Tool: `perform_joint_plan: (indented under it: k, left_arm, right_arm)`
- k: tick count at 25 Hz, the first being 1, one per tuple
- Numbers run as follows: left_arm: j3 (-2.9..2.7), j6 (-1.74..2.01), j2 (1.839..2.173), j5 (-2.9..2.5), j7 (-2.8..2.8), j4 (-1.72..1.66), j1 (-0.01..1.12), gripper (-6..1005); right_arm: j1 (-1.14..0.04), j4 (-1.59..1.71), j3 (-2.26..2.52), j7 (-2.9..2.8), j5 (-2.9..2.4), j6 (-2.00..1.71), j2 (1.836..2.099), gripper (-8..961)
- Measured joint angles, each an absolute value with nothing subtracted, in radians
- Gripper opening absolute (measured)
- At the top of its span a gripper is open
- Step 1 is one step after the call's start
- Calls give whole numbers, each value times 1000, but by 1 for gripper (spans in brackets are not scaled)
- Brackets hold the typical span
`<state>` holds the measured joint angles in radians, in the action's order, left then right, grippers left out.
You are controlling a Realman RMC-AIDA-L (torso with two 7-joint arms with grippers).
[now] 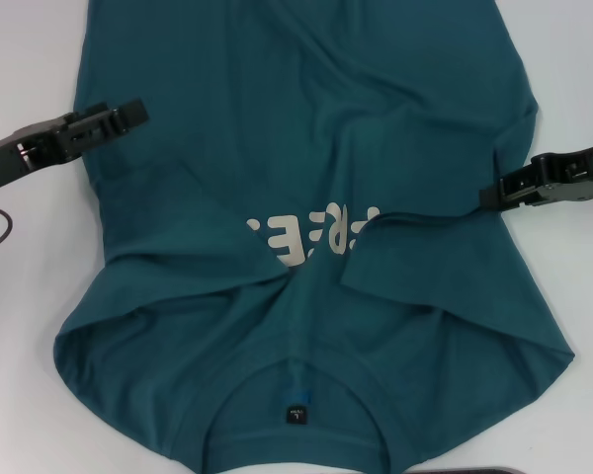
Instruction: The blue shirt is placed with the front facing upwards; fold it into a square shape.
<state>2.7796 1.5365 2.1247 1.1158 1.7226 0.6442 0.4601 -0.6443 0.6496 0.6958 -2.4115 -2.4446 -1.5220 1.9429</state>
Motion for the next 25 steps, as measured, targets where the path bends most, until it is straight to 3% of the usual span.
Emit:
perform_joint_plan:
  k: [25]
  left_arm:
    - [2780,1537,2124,1114,1714,643,460,905]
  right_arm:
    - [-659,628,709,-2413,-2466,-1460,1957,311]
